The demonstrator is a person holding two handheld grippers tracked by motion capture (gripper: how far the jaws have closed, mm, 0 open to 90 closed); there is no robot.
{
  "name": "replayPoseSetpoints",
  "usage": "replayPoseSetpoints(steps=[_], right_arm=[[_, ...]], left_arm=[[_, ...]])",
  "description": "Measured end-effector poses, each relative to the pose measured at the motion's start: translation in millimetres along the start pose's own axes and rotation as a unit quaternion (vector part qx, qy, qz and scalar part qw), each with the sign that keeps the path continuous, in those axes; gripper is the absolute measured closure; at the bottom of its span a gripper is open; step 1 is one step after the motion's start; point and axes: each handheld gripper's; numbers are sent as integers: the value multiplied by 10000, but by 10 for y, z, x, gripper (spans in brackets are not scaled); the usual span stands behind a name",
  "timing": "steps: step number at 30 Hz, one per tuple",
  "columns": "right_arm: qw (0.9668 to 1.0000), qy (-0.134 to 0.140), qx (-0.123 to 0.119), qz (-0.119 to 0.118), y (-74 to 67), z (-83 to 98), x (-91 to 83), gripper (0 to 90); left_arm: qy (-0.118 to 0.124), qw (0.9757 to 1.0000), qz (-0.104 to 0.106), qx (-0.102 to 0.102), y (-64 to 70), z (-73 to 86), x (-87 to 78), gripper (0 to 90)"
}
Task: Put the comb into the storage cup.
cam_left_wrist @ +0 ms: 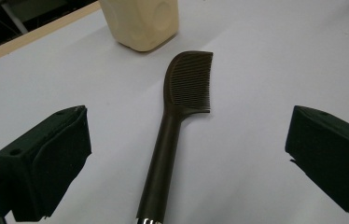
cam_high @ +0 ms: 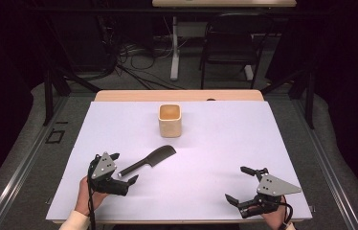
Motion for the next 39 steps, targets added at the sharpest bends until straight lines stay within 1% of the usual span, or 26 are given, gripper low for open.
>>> replayPoseSetpoints(steps=[2,3,6,13,15,20,25,30,34,38,39], right_arm=[[10000,-11,16,-4,1,2,1,0],[10000,-12,15,0,3,2,0,0],[10000,-18,31,-1,2,3,-1,0],[10000,-31,36,-1,1,4,-2,0],[10000,-34,51,-1,1,5,-2,0],[10000,-39,41,6,5,6,0,0],[10000,-43,43,10,5,6,-2,0],[10000,-54,51,9,5,8,-5,0],[10000,-62,50,20,6,11,0,0],[9999,-86,57,16,0,10,2,0],[9999,-90,56,16,0,10,2,0]], left_arm=[[-21,10000,-11,52,-25,-23,9,35],[-56,10000,-4,63,-37,-35,16,35],[-120,9999,23,65,-72,-58,42,26],[-388,9992,47,122,-129,-106,110,2],[-445,9988,9,177,-138,-121,126,0],[-505,9985,9,232,-169,-166,157,0],[-622,9976,12,319,-192,-217,185,0],[-869,9955,80,361,-212,-248,247,0],[-1086,9933,115,383,-233,-266,298,0],[-1190,9920,127,403,-251,-306,315,0],[-1249,9913,133,405,-257,-318,322,0]])
Point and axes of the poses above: each handheld gripper's, and its own axes: x roughly forward along the jaws, z roughly out of its underside, y roughly to its right, and after that the axes turned 4 degrees about x, right-handed
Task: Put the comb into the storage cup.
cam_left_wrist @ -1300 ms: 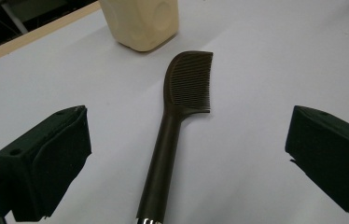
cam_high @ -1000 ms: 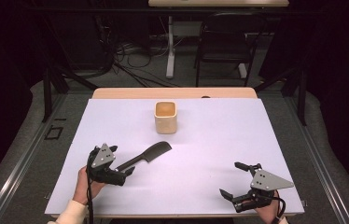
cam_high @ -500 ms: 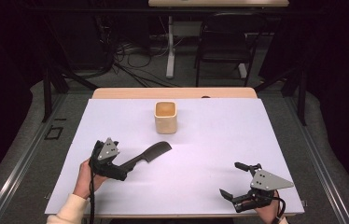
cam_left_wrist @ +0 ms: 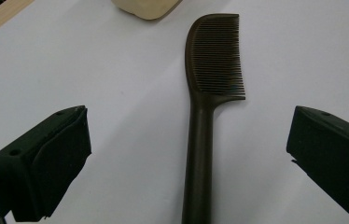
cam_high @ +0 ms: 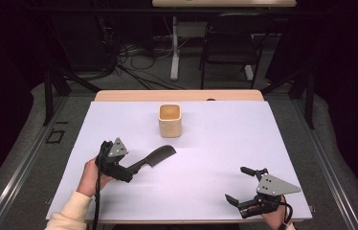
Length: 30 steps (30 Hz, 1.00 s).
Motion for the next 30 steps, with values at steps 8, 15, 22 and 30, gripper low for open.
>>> replayPoseSetpoints(steps=[8,15,22,30], right_arm=[[10000,-4,11,-1,6,4,4,0],[10000,-15,12,-12,2,3,5,0],[10000,-42,-13,-23,4,3,10,0],[10000,-97,13,-5,9,9,20,0]], left_arm=[[-495,9986,27,180,-34,-124,79,0],[-921,9955,64,226,-74,-206,172,0],[-1221,9919,123,337,-65,-273,260,0],[-1457,9877,123,558,-20,-328,323,6]])
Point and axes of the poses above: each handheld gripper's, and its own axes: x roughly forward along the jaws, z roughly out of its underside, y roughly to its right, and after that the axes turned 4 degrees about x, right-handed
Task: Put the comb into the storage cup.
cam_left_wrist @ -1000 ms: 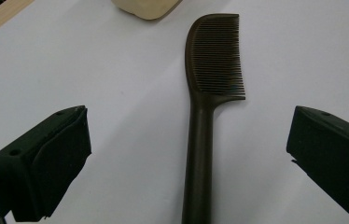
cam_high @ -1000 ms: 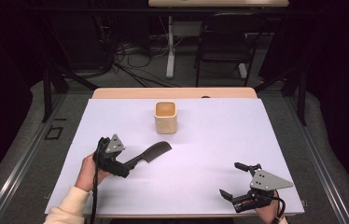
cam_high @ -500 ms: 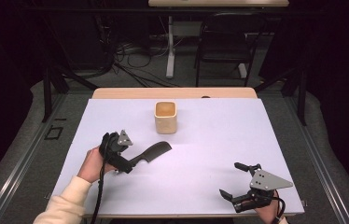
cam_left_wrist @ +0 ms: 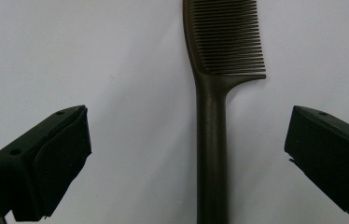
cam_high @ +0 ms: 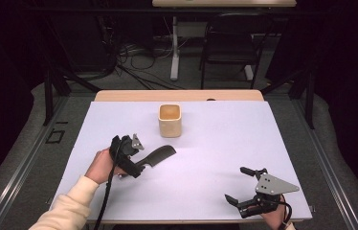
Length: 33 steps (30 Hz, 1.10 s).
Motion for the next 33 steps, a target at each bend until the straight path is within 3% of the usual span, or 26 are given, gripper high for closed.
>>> replayPoseSetpoints(steps=[3,8,15,18,24,33], right_arm=[[10000,5,0,3,-3,1,3,0],[10000,-19,-7,9,3,2,9,0],[10000,-36,13,6,-1,3,10,0],[10000,-37,1,8,4,3,11,0],[10000,-43,5,5,2,3,11,0],[10000,-38,20,-12,-1,4,11,0]], left_arm=[[-46,10000,1,61,3,-19,12,25],[-147,9998,67,146,6,-58,33,159],[-464,9986,197,163,15,-122,115,319],[-636,9974,273,204,17,-153,151,429],[-901,9946,417,293,14,-204,217,523],[-1116,9907,636,440,-23,-247,292,623]])
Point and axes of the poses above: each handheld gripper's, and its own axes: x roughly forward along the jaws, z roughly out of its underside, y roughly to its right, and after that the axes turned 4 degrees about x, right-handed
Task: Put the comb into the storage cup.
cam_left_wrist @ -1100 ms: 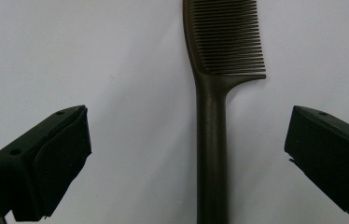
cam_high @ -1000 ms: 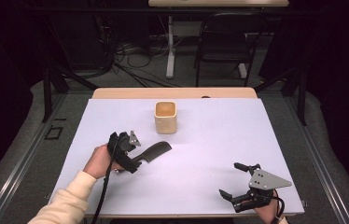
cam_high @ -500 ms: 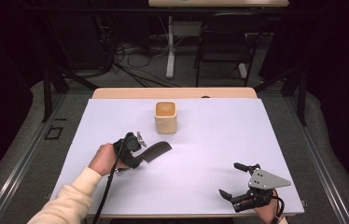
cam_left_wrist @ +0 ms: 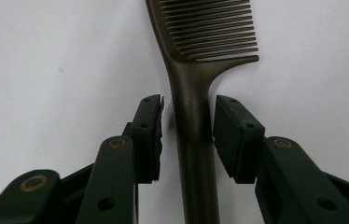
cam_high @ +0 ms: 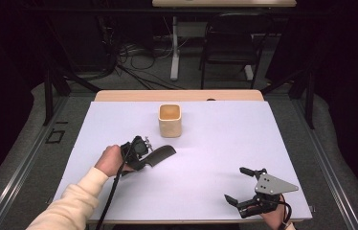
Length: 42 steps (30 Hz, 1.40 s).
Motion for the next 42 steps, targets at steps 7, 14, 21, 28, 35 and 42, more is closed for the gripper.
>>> replayPoseSetpoints(steps=[7,14,21,28,35,42], right_arm=[[10000,-1,-13,-12,1,1,6,0],[10000,-4,-14,-23,1,1,7,0],[10000,-8,20,-35,-4,4,9,0],[10000,-16,9,-33,-2,4,10,0],[10000,-13,-4,-29,-3,3,11,0],[10000,-42,-12,-23,0,2,11,0]], left_arm=[[-146,9997,201,-25,-46,-40,29,654],[-198,9995,264,-33,-61,-81,47,688],[-299,9992,263,-30,-58,-99,41,718],[-224,9994,246,-92,-51,-74,0,723],[40,9994,244,-260,-54,5,-71,723],[287,9986,239,-372,-54,75,-133,723]])
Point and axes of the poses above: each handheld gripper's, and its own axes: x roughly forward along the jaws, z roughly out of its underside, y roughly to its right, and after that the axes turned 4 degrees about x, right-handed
